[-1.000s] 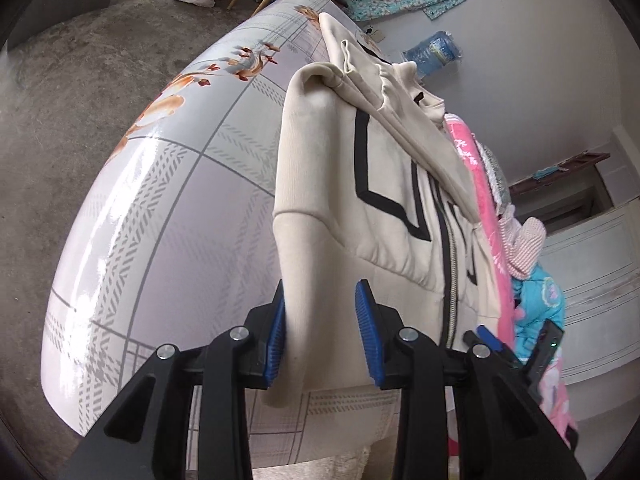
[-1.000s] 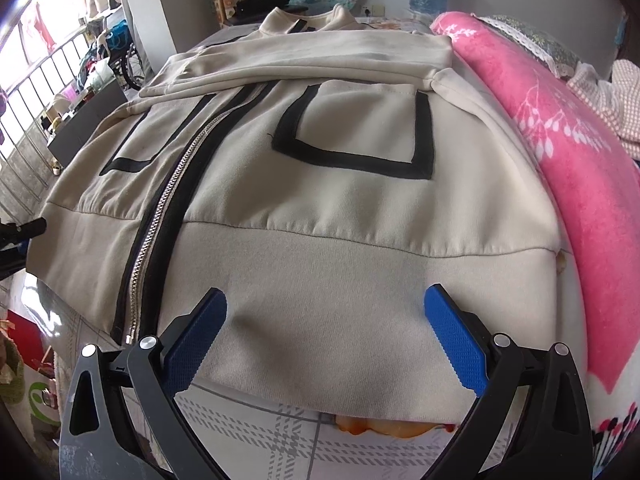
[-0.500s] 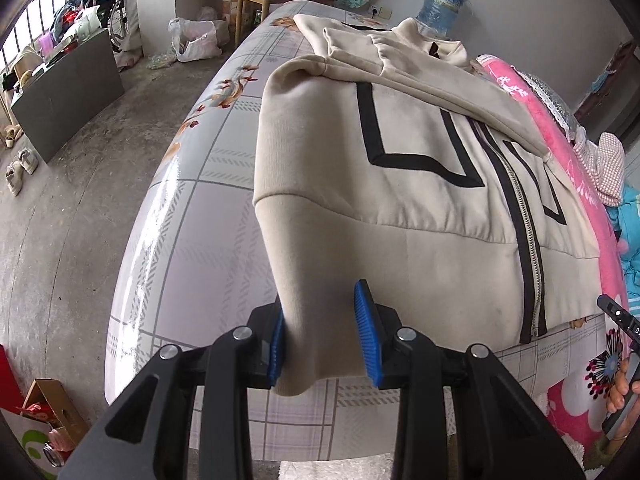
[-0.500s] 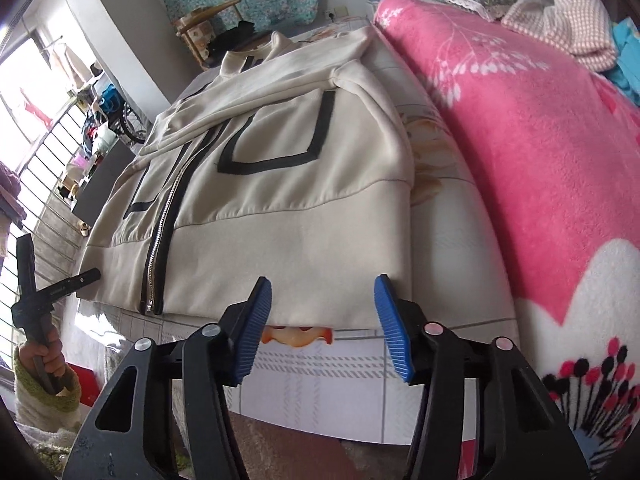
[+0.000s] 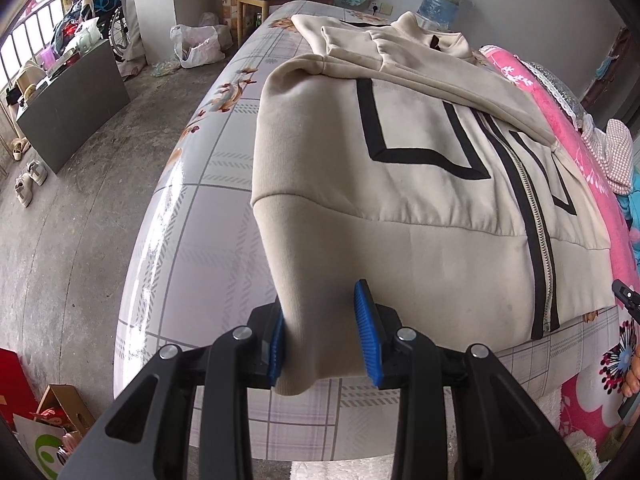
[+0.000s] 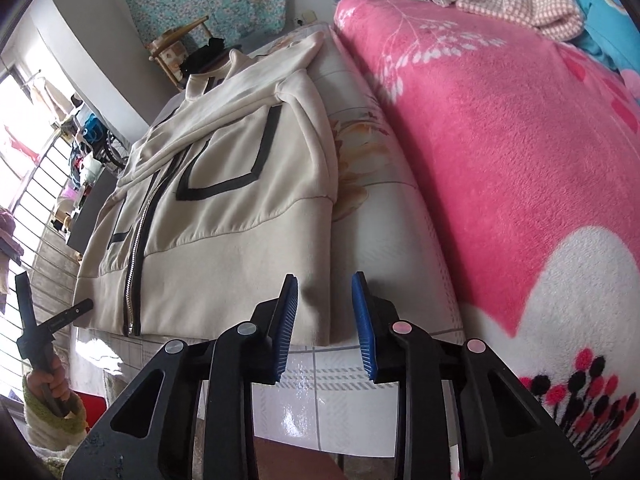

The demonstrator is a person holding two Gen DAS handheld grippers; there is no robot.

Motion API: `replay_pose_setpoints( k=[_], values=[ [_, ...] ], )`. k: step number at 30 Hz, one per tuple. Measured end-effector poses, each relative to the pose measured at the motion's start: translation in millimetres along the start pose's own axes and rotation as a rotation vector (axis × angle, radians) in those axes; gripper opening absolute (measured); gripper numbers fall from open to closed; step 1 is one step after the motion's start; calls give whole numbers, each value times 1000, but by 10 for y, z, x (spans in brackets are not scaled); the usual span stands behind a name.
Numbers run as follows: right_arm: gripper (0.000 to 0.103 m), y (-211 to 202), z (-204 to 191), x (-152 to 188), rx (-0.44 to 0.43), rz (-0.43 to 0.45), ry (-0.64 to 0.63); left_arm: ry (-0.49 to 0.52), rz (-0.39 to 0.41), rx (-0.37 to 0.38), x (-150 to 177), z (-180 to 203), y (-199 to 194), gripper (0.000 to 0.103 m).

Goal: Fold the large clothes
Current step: 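Lift the held hem with both tools and fold it toward the collar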

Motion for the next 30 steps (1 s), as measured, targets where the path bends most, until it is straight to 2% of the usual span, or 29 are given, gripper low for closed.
replay_pose_setpoints(
  k=[2, 9, 14, 26, 28, 30],
  values=[
    [20, 21, -16, 17, -12, -19, 0, -3, 4, 3, -1, 1, -1, 31],
    [19, 164, -89, 60, -24, -44, -7, 6, 36, 1, 3, 9, -2, 31],
    [14, 138, -175, 18, -3, -49, -45, 20, 47, -14, 2, 24, -8, 31],
    [15, 202, -152, 51, -11, -110, -36, 0, 60, 17, 12, -20, -9, 30],
    [15, 203, -145, 40, -19, -117, -31, -5, 74, 7, 14, -21, -15, 28],
    [14, 199, -146, 39, -21, -120, -35, -9, 85, 4, 9, -32, -23, 19]
  ],
)
Point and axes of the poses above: each gripper's, at about its wrist camera, not at the fingertips, and y roughly the way its jaws point, z to its right, x to its underside, the point moved 5 cm from there along y, roughly the way its jaws point, and after that the axes turned 6 degrees about -y, right-handed, at the moved point
